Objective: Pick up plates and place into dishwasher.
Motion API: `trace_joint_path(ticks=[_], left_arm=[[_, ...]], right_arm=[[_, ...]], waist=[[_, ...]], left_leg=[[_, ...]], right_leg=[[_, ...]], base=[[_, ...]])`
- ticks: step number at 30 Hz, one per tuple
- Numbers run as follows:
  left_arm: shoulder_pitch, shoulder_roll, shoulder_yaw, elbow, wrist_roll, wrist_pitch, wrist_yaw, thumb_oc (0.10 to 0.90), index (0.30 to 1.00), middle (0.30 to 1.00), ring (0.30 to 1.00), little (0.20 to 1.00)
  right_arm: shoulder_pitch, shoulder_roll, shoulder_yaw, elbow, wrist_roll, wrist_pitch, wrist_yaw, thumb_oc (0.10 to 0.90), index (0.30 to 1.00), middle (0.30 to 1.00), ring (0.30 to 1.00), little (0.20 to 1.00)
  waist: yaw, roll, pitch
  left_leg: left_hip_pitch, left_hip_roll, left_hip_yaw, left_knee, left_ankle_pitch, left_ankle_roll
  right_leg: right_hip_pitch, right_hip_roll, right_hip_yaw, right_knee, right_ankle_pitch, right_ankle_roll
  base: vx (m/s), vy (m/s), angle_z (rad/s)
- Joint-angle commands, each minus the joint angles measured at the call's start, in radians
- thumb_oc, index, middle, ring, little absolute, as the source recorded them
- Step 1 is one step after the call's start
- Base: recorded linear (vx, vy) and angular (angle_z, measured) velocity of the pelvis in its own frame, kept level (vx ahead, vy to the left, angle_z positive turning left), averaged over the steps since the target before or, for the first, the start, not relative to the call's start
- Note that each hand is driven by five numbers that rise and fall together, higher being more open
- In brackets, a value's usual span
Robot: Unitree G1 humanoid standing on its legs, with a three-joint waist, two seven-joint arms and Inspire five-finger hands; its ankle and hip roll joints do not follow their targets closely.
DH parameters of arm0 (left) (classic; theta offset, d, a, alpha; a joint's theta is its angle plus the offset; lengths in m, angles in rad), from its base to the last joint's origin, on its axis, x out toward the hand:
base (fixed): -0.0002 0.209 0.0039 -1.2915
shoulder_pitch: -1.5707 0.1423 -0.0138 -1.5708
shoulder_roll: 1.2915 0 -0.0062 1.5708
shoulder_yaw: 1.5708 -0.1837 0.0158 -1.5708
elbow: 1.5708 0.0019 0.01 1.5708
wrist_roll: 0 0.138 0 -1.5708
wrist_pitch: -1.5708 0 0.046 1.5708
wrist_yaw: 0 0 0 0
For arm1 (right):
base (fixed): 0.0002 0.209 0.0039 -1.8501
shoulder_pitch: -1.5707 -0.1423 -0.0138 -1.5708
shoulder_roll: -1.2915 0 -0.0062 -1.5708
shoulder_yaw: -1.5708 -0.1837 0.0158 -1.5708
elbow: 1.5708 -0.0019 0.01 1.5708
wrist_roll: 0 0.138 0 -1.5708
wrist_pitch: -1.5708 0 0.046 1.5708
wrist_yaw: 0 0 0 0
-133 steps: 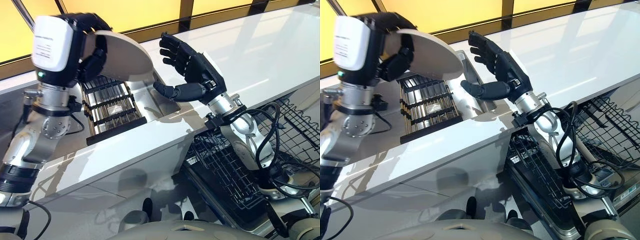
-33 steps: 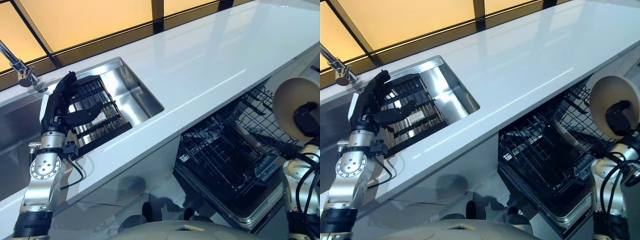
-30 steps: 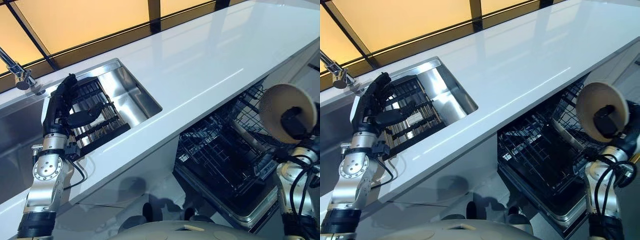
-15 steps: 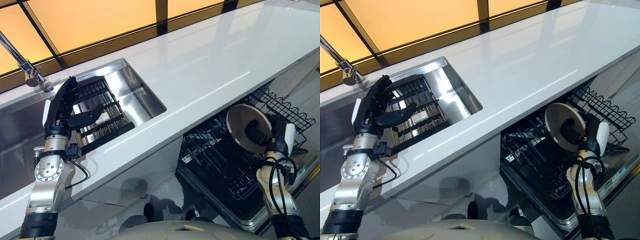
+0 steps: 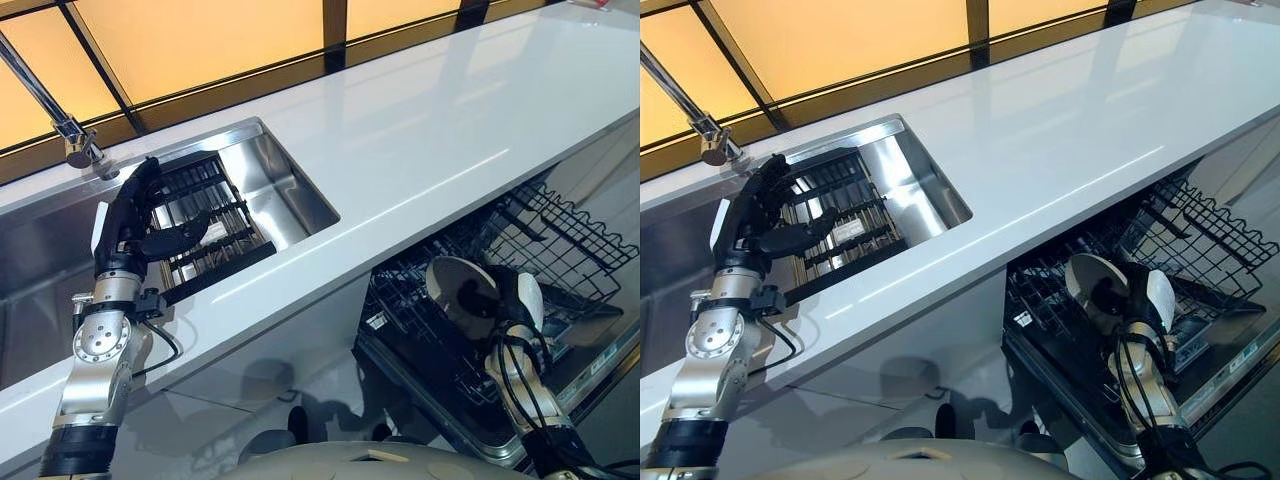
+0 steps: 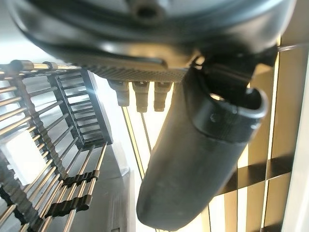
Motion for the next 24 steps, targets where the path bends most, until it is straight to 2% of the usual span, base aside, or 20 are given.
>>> trace_joint_path(ticks=[1, 15, 17, 18, 24], left_arm=[[-0.097, 0.047, 0.021, -0.023, -0.008, -0.066, -0.008, 0.8, 0.9, 0.9, 0.9, 0.9], [-0.143, 0.062, -0.037, -0.024, -0.007, -0.037, -0.061, 0.8, 0.9, 0.9, 0.9, 0.9], [-0.145, 0.064, -0.042, -0.029, -0.008, -0.029, -0.07, 0.8, 0.9, 0.9, 0.9, 0.9], [-0.146, 0.063, -0.045, -0.027, -0.009, -0.03, -0.071, 0.8, 0.9, 0.9, 0.9, 0.9], [-0.147, 0.056, -0.051, -0.03, -0.008, -0.032, -0.073, 0.8, 0.9, 0.9, 0.9, 0.9]], right_arm=[[-0.15, -0.014, 0.014, -0.016, -0.077, -0.018, -0.052, 0.1, 0.3, 0.3, 0.3, 0.2], [-0.22, 0.0, 0.101, 0.125, -0.042, 0.044, -0.069, 0.1, 0.3, 0.3, 0.3, 0.2], [-0.228, 0.002, 0.109, 0.142, -0.028, 0.055, -0.06, 0.325, 0.493, 0.493, 0.493, 0.425], [-0.231, 0.0, 0.11, 0.147, -0.015, 0.051, -0.059, 0.8, 0.9, 0.9, 0.9, 0.9], [-0.232, 0.006, 0.104, 0.119, 0.003, 0.02, -0.077, 0.8, 0.9, 0.9, 0.9, 0.9]], waist=[[0.015, -0.01, -0.028], [0.043, -0.001, -0.026], [0.048, 0.0, -0.025], [0.049, 0.0, -0.024], [0.048, 0.0, -0.021]], left_leg=[[0.077, -0.068, 0.032, 0.006, -0.141, 0.054], [0.078, -0.068, 0.017, 0.006, -0.138, 0.052], [0.079, -0.068, 0.014, 0.006, -0.137, 0.051], [0.079, -0.068, 0.013, 0.006, -0.137, 0.051], [0.082, -0.068, 0.01, 0.006, -0.138, 0.051]], right_leg=[[-0.01, 0.049, -0.024, 0.032, -0.018, 0.011], [0.001, 0.046, -0.037, 0.027, -0.021, 0.008], [0.003, 0.046, -0.04, 0.026, -0.021, 0.007], [0.004, 0.046, -0.041, 0.026, -0.021, 0.006], [0.007, 0.046, -0.041, 0.028, -0.023, 0.004]], base=[[0.0, 0.0, 0.0], [0.02, -0.011, 0.03], [0.02, -0.019, 0.04], [0.01, -0.011, 0.05], [0.0, -0.004, 0.06]])
